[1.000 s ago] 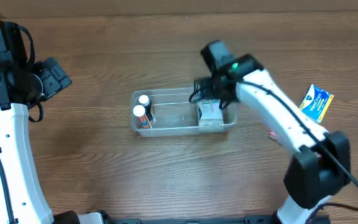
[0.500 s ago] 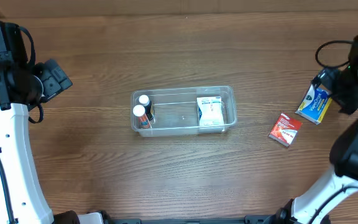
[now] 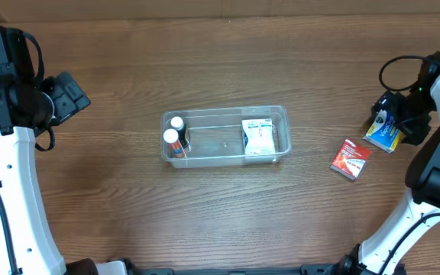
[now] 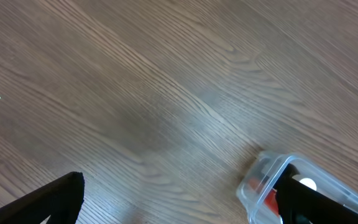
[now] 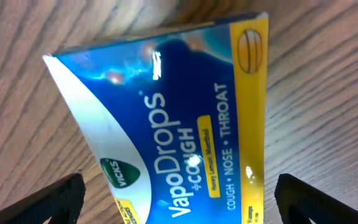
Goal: Pack container
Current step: 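Move the right gripper to the blue cough drop box and grasp it, then place the blue cough drop box into the container's middle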
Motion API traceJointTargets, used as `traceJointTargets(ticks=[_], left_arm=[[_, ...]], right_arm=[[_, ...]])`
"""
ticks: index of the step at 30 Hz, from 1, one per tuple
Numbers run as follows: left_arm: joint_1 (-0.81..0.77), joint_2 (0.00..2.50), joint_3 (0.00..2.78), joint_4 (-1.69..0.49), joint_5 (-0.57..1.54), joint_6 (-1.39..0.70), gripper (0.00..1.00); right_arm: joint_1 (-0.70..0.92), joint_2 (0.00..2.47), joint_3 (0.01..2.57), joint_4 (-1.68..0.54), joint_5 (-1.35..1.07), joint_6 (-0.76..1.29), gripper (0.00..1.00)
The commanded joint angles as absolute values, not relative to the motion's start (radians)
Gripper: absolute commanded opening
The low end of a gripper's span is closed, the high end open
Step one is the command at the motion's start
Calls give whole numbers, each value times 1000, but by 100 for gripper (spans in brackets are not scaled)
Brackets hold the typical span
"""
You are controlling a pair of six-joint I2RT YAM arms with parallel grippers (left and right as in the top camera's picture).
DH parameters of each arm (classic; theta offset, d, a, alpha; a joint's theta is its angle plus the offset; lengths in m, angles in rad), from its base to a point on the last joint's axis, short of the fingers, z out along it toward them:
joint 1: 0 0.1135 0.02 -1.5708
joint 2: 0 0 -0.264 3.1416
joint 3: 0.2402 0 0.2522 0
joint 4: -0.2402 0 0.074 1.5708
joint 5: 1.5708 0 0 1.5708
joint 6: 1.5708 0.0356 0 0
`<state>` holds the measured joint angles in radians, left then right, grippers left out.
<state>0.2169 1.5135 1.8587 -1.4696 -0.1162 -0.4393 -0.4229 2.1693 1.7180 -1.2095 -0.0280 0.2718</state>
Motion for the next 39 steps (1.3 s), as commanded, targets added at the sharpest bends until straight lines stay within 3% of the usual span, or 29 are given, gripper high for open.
traceJointTargets(ticks=[1, 9, 14, 19, 23, 26, 33, 39], left_arm=[[220, 1518, 1874, -1466, -115, -441, 100], [220, 1518, 1874, -1466, -115, -441, 100], [220, 1518, 1874, -1467, -114, -441, 100], [220, 1518, 1874, -1467, -114, -441, 100], [220, 1518, 1874, -1466, -114, -441, 100], [220, 1518, 1874, -1465, -114, -441, 100], [220, 1518, 1874, -1465, -114, -442, 100], [220, 1518, 1874, -1467, -114, -441, 100]], right_arm=[[-420, 2170, 1721, -1190, -36, 266, 100], [-420, 2170, 1547, -1054, -36, 265, 100], [-417, 2167, 1567, -1089, -40, 265, 65], [-346, 2055, 1743, -1212, -40, 264, 66], [-187, 1839, 1847, -1304, -40, 257, 66], [82, 1705, 1847, -1333, -40, 262, 66], [499, 1740, 1722, -1214, -40, 416, 67], [654, 1870, 1689, -1145, -30, 599, 67]])
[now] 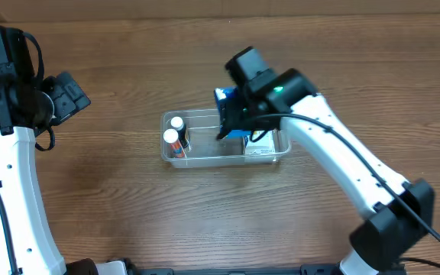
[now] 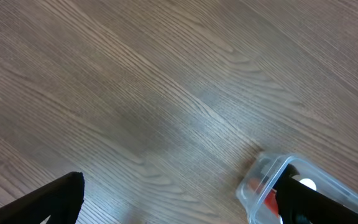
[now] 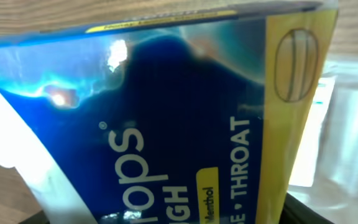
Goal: Pack container
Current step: 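Place the blue cough drop box into the container's middle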
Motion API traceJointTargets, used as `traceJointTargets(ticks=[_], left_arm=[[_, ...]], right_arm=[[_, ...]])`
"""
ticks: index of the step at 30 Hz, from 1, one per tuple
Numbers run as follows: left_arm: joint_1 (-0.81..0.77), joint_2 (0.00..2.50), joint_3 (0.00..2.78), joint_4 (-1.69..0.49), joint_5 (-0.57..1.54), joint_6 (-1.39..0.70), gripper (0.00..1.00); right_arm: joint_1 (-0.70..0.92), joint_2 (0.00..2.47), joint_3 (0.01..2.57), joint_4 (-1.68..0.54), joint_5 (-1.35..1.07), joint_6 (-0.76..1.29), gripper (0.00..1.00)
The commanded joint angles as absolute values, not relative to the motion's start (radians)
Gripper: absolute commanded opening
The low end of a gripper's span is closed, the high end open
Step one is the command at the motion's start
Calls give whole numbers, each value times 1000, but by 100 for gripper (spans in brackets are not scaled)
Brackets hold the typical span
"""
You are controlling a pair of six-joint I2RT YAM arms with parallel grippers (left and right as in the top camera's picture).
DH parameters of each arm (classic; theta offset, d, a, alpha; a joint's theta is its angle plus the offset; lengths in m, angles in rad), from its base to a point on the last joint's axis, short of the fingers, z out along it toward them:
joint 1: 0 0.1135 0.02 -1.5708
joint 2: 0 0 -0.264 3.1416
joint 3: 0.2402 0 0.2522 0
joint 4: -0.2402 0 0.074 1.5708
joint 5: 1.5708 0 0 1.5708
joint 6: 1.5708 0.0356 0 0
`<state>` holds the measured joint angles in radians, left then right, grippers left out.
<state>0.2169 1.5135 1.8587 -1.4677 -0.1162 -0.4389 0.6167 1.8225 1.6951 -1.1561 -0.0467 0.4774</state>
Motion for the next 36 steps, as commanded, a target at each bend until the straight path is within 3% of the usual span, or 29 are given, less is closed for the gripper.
traceJointTargets(ticks=[1, 12, 14, 20, 24, 36], left_arm=[[220, 1518, 1874, -1467, -115, -441, 100], [220, 1518, 1874, -1469, -115, -422, 100], [220, 1518, 1874, -1469, -115, -422, 100], [220, 1518, 1874, -1470, -115, -422, 100], [220, 1518, 1874, -1470, -114, -422, 100], [220, 1518, 1874, -1471, -114, -414, 100]], right_arm=[[662, 1886, 1689, -1145, -27, 624, 67], [665, 2094, 1688, -1126, -17, 652, 68], [665, 2099, 1688, -1127, -16, 652, 78], [665, 2069, 1751, -1217, 77, 652, 83], [630, 1980, 1844, -1273, 111, 599, 99], [520, 1924, 1842, -1300, 89, 599, 94]])
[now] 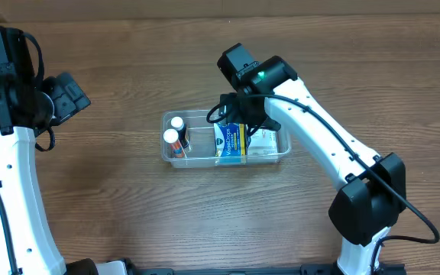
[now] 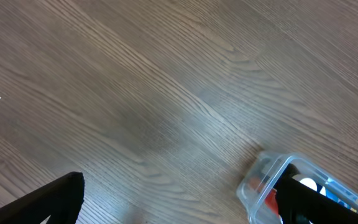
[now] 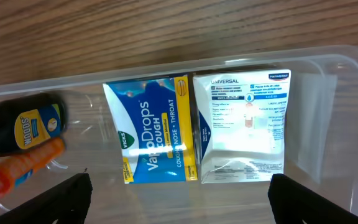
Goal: Pack container
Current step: 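Place the blue cough drop box into the container's middle, then grasp the red box with the right gripper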
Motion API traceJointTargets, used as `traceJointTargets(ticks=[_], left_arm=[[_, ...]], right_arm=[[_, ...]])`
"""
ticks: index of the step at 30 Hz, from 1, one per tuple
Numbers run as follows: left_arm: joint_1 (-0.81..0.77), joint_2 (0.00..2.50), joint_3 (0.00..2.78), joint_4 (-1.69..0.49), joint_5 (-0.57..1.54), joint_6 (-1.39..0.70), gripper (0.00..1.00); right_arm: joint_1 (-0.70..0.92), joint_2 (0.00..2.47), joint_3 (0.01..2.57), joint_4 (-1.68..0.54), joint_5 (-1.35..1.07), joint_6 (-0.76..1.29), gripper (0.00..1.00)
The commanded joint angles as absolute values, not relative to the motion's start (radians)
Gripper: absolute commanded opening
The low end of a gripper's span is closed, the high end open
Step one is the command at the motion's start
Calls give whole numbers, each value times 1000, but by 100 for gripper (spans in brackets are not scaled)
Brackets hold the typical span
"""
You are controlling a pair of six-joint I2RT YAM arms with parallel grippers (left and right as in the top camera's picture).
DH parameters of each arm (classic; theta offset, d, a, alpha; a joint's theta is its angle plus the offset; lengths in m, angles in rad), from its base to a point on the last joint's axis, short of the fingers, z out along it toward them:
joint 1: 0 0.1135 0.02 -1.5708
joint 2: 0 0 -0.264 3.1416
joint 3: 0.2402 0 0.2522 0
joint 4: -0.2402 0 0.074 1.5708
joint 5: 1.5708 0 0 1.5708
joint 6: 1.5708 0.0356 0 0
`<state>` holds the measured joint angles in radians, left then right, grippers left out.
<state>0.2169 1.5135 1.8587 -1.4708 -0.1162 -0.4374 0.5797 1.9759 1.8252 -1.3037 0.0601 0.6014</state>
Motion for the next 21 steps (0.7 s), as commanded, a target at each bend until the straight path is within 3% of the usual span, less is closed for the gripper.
traceJointTargets(ticks=[1, 6, 10, 15, 21], left_arm=[[220, 1518, 1874, -1473, -114, -414, 100], [220, 1518, 1874, -1473, -114, -415, 100], [220, 1518, 1874, -1472, -114, -415, 100], [220, 1518, 1874, -1472, -111, -415, 100], [220, 1518, 1874, -1472, -111, -415, 100]], right_arm=[[445, 1884, 1842, -1299, 89, 599, 95], [61, 1837, 1820, -1388, 88, 598, 100], [-149, 1837, 1605, -1342, 24, 527, 100], [-230, 1837, 1269, -1131, -30, 440, 100], [-230, 1842, 1099, -988, -29, 410, 100]])
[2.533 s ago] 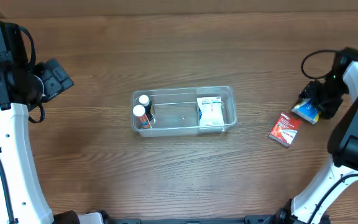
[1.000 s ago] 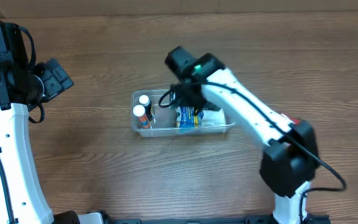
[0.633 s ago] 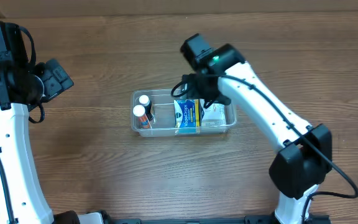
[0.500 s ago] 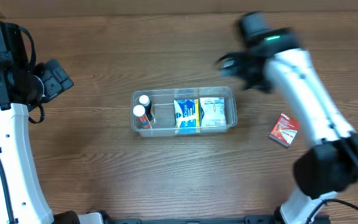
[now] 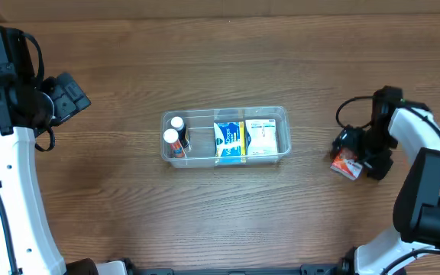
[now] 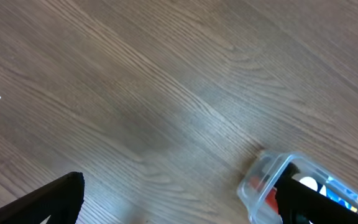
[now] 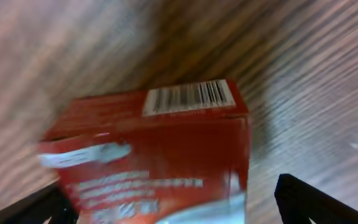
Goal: Pack container
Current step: 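Grasp the red box with the right gripper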
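The clear plastic container (image 5: pixel 224 109) sits mid-table and holds two small bottles (image 5: pixel 176 137), a blue Vicks cough-drop box (image 5: pixel 229 142) and a white box (image 5: pixel 262 137). A red box (image 5: pixel 347 163) lies on the table to its right. My right gripper (image 5: pixel 355 156) hangs low over it, open. In the right wrist view the blurred red box (image 7: pixel 154 149) lies between the spread fingers of the gripper (image 7: pixel 176 205). My left gripper (image 5: pixel 73 93) stays at the far left, open and empty (image 6: pixel 176 199), with the container's corner (image 6: pixel 260 180) at the frame's lower right.
Brown wood-grain tabletop (image 5: pixel 220 221) lies all around the container. The right arm's cable (image 5: pixel 350 107) loops just above the red box. The left arm's white link (image 5: pixel 6 191) runs down the left edge.
My right gripper was open above the container, with the blue box lying in it. Now it is at the table's right side, open over the red box. The left arm has not moved.
My right gripper stood around the blue Vicks box at the far right of the table. Then it held that box above the container. Then the box lay in the container beside the white box and the gripper was open above it. Now the gripper is over the red box.
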Motion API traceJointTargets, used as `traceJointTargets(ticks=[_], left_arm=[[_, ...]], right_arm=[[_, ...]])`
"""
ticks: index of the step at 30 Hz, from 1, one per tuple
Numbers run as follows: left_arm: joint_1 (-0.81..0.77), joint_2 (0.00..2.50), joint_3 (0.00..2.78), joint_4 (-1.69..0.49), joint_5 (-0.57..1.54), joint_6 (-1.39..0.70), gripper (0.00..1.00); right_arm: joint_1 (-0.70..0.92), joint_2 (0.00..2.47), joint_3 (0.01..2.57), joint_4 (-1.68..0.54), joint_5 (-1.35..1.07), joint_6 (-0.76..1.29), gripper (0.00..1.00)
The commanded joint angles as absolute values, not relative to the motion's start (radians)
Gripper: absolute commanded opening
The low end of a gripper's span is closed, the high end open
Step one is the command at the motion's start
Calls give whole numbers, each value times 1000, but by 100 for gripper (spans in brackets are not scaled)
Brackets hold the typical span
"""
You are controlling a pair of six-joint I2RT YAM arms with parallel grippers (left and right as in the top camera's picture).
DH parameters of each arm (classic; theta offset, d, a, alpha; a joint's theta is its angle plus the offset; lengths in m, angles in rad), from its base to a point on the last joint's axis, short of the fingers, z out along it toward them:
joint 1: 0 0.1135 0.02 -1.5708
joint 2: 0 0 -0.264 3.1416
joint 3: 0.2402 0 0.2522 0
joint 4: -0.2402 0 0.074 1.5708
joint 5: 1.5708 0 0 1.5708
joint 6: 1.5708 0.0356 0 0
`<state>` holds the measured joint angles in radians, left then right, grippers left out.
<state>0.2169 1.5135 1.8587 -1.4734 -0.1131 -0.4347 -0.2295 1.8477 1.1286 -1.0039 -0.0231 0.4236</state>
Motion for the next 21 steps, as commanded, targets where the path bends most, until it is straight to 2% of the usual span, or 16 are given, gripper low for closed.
traceJointTargets(ticks=[1, 3, 6, 9, 15, 18, 21], left_arm=[[220, 1518, 1874, -1472, -111, -415, 100], [220, 1518, 1874, -1472, -111, -415, 100], [220, 1518, 1874, -1473, -111, -415, 100], [220, 1518, 1874, -1473, -111, -415, 100], [220, 1518, 1874, -1473, -111, -415, 100], [220, 1518, 1874, -1473, -111, -415, 100], [220, 1518, 1874, -1473, -111, -415, 100]], right_arm=[[-230, 1842, 1083, -974, -29, 411, 100], [-230, 1842, 1077, -973, -28, 411, 95], [-230, 1841, 1079, -962, -28, 411, 74], [-230, 1841, 1097, -973, -28, 411, 64], [-173, 1797, 1312, -1131, -28, 384, 64], [-61, 1727, 1471, -1219, -28, 379, 64], [132, 1643, 1551, -1221, -29, 369, 65]])
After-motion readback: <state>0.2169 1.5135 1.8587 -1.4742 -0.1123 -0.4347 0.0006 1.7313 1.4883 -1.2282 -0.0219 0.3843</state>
